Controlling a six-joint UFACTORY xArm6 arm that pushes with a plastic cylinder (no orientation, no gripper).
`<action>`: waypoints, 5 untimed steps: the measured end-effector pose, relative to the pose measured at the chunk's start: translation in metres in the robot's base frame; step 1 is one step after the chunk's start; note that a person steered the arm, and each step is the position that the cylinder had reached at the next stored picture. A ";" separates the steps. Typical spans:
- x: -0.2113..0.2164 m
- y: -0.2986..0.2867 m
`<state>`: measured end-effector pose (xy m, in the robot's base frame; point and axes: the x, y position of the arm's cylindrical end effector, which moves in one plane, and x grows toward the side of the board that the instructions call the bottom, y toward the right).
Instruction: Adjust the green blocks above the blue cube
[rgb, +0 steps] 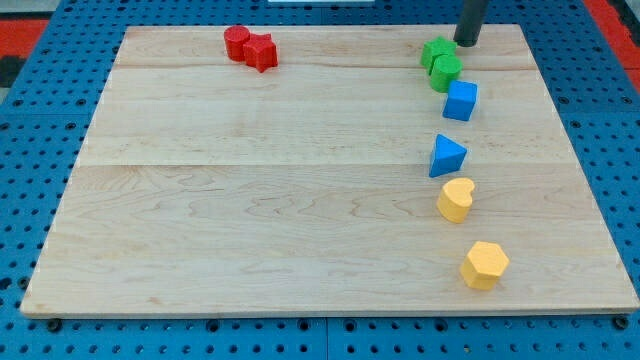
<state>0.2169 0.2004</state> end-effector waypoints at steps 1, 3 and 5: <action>-0.025 -0.031; 0.013 -0.106; 0.060 -0.074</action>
